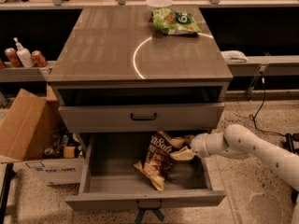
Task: Pick brown chip bag from middle drawer and place on counter
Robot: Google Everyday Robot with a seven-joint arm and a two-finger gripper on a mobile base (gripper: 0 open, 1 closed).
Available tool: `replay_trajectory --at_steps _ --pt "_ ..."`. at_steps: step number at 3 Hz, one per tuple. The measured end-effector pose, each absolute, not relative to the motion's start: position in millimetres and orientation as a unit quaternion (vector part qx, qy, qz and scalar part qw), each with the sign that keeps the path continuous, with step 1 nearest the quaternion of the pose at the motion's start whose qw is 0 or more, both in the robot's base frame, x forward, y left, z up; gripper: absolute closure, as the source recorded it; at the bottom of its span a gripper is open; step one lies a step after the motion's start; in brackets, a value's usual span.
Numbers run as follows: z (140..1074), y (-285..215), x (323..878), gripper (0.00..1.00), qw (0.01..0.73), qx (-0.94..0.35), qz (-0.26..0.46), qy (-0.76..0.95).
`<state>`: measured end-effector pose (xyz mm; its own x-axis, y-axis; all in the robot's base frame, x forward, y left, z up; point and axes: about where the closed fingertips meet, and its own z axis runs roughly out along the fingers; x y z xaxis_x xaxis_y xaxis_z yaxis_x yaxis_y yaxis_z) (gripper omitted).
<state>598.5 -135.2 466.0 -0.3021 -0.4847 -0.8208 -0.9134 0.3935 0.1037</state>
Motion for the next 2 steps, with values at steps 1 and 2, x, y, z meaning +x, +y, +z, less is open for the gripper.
replay_trajectory --at_steps 1,2 --pt "471 -127 597 0.64 0.376 -0.465 0.301 0.743" --pt "483 -114 593 0.89 0.388 -0.467 0.315 0.729"
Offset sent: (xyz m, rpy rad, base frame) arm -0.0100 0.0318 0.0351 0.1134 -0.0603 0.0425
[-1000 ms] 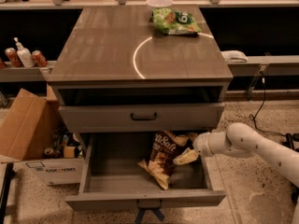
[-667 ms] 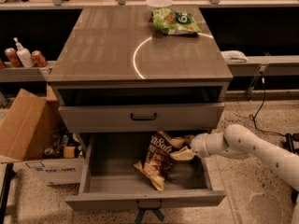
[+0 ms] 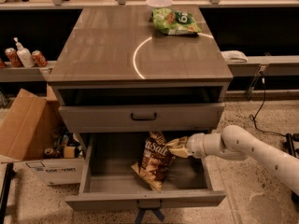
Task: Pick brown chip bag from middle drawer and place on counter
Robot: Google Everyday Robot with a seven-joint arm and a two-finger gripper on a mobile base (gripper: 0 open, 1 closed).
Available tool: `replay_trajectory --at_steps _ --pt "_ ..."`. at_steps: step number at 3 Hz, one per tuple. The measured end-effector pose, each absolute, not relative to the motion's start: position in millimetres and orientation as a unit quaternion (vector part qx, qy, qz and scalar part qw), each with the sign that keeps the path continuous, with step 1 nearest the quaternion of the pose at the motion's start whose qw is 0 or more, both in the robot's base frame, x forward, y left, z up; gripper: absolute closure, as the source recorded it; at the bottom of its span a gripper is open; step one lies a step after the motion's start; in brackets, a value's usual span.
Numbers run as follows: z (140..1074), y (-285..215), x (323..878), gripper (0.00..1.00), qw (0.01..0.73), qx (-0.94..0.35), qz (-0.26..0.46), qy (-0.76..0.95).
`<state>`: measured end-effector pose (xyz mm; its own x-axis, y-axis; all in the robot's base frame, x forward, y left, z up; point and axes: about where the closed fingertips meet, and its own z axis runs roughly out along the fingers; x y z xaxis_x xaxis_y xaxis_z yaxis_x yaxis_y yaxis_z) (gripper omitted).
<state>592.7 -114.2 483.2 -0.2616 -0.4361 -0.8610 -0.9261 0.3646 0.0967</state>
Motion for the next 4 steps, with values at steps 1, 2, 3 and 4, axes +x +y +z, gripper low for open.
replay_trajectory --at_steps 1,2,3,4 --pt "522 -105 573 1.0 0.42 -0.492 0.326 0.69" --pt "576 -108 533 1.0 0.454 -0.531 0.319 0.641" --pt "645 -124 484 1.0 0.492 -0.575 0.293 0.584" --pt "686 -143 459 1.0 0.513 -0.598 0.267 0.555"
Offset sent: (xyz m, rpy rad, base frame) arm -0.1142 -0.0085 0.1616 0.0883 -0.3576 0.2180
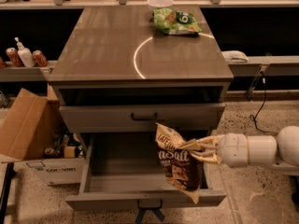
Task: Pick brown chip bag from middle drawer and place on counter
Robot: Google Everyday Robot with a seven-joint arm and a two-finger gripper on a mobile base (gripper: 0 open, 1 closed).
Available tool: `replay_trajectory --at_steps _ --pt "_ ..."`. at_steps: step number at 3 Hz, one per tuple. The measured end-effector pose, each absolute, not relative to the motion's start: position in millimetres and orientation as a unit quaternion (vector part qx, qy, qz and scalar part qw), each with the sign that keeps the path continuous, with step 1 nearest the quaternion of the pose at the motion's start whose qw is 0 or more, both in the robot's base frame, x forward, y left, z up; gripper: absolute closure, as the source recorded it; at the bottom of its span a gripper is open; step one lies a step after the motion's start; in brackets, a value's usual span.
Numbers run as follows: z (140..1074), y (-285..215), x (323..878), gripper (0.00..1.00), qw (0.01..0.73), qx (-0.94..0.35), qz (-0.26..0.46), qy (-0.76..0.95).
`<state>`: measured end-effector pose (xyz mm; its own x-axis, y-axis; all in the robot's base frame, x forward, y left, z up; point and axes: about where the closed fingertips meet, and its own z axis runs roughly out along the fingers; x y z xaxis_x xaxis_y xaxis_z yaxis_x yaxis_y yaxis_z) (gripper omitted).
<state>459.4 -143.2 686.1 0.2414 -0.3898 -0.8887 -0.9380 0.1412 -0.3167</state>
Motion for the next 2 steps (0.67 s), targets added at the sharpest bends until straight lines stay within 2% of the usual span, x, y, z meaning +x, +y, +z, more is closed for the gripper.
replay_trajectory --at_steps 2 --pt "716 -132 464 1.0 0.526 -0.615 0.27 0.521"
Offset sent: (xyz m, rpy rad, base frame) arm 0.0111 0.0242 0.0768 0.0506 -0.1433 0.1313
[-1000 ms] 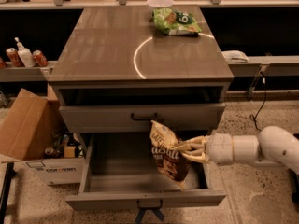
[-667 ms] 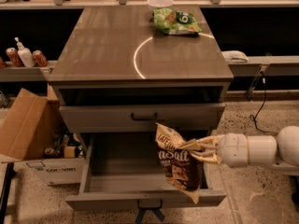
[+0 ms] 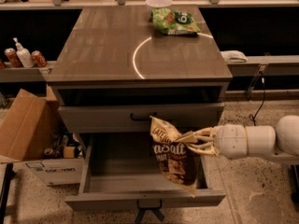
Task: Pick brown chip bag from middle drawer and place on counter
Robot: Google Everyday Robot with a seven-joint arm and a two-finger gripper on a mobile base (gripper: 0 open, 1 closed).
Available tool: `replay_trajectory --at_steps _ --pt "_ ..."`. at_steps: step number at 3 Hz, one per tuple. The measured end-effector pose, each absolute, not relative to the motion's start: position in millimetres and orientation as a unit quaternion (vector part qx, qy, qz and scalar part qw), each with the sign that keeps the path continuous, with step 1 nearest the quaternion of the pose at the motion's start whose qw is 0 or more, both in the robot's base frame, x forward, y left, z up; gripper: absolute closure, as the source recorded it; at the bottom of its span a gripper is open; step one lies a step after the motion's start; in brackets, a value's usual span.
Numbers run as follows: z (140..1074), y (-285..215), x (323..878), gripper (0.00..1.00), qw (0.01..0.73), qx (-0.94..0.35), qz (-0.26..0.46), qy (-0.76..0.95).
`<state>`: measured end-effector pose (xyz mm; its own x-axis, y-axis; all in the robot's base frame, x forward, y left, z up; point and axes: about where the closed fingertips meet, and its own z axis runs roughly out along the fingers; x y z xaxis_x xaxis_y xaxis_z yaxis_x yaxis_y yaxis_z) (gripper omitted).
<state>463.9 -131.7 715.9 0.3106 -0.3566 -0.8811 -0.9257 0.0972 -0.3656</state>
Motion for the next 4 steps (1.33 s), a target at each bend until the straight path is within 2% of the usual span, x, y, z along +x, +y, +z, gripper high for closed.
replay_trajectory --at_steps 3,4 --pt "894 -100 470 1.0 0.582 -0.691 0.223 0.366" --pt "895 -100 470 1.0 0.582 -0.691 0.223 0.366"
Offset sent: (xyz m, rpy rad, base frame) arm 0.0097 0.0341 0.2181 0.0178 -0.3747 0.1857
